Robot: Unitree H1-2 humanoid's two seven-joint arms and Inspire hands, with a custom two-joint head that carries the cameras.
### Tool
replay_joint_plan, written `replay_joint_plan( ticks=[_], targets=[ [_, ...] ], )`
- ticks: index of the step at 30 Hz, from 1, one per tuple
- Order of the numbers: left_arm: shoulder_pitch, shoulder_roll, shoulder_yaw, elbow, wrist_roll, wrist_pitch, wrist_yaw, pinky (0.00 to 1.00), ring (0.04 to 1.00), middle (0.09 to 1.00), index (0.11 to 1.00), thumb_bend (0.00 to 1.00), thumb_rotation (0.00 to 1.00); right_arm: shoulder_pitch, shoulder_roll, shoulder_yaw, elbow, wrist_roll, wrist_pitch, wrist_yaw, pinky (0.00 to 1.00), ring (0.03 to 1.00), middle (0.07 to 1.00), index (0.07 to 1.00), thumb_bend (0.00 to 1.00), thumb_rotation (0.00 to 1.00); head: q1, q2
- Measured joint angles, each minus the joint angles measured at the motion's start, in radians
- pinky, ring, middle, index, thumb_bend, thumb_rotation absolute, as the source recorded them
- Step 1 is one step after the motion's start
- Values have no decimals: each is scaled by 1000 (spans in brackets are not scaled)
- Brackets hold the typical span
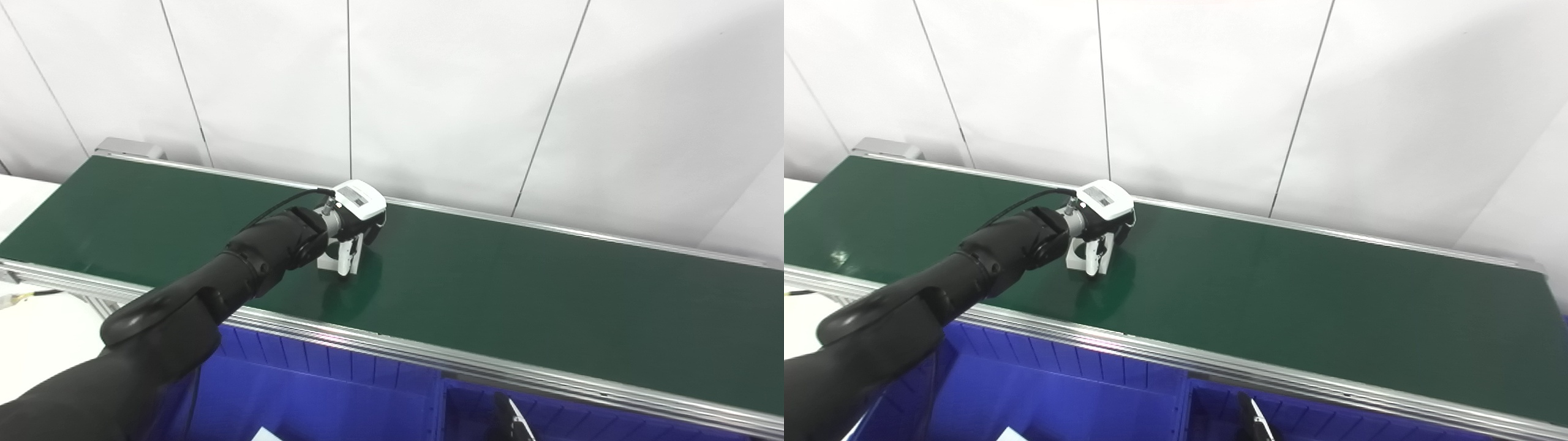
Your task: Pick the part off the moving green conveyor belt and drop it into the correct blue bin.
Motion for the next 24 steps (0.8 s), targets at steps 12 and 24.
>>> replay_joint_plan(
  ticks=[12, 24],
  targets=[
    [22, 39, 74, -267, -51, 66, -251, 130, 192, 470, 473, 528, 0, -2, -9, -24, 5, 21, 3, 35, 1000, 977, 971, 966, 900, 1000, 41, 14],
    [58, 99, 149, -434, -90, 93, -405, 123, 182, 243, 469, 525, 41, -5, 0, -18, 21, 19, 2, 17, 1000, 980, 976, 970, 893, 1000, 43, 6]
  ],
)
